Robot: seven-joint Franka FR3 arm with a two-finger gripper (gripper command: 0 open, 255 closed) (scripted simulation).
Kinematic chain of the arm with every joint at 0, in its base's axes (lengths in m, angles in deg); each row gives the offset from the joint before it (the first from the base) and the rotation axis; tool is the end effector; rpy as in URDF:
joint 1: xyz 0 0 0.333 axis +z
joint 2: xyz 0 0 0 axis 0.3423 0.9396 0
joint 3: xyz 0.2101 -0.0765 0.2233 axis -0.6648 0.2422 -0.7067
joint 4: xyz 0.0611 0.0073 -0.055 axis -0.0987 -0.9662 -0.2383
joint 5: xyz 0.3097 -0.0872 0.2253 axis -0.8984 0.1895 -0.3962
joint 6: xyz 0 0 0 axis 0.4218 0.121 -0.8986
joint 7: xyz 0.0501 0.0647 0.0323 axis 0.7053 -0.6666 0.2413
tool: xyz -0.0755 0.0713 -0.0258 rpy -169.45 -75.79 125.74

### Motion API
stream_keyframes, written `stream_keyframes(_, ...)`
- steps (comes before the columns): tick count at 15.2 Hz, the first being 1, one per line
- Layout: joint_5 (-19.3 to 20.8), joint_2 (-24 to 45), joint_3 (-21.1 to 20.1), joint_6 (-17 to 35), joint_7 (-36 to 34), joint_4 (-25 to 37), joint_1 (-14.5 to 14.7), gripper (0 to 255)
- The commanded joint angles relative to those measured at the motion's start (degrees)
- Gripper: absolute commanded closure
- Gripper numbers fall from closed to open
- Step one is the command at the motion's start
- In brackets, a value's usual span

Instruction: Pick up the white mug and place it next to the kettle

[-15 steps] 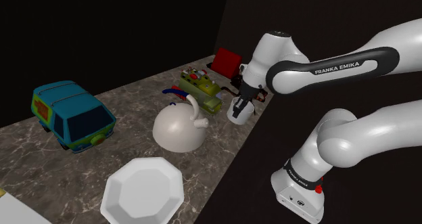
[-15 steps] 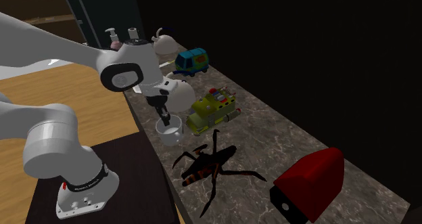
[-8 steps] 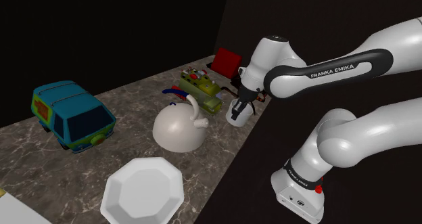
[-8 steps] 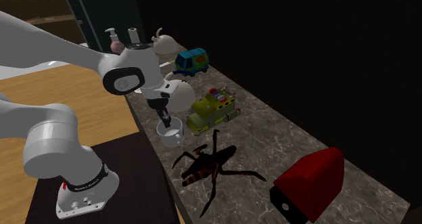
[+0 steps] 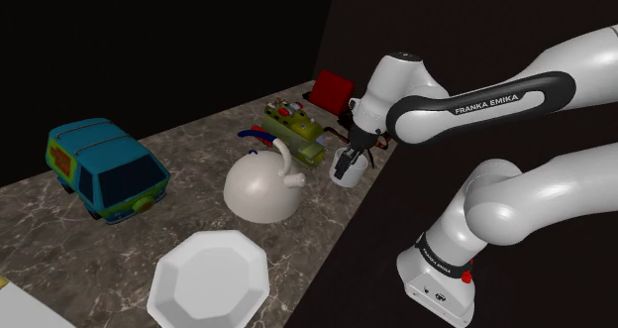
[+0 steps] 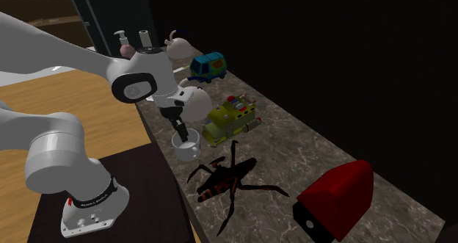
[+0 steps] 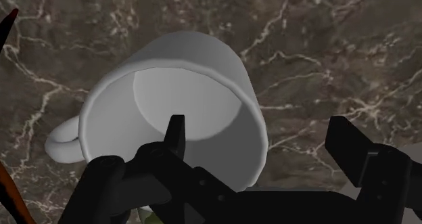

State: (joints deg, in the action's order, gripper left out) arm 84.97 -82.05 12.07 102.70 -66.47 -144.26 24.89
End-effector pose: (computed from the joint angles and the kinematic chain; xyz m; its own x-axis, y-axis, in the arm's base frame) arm 0.3125 0.0626 0.3502 0.9863 0.1504 0.0684 0.1469 -0.9877 0.0536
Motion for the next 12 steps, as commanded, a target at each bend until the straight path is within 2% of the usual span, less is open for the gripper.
stream_keyframes(1, -0.1, -1.8, 0.1, -2.8, 0.1, 1.0, 0.2, 0)
stream_keyframes(4, -0.1, -5.9, 0.5, -10.2, 0.2, 4.3, 0.5, 0)
stream_keyframes(12, -0.1, -5.9, 0.5, -10.2, 0.2, 4.3, 0.5, 0)
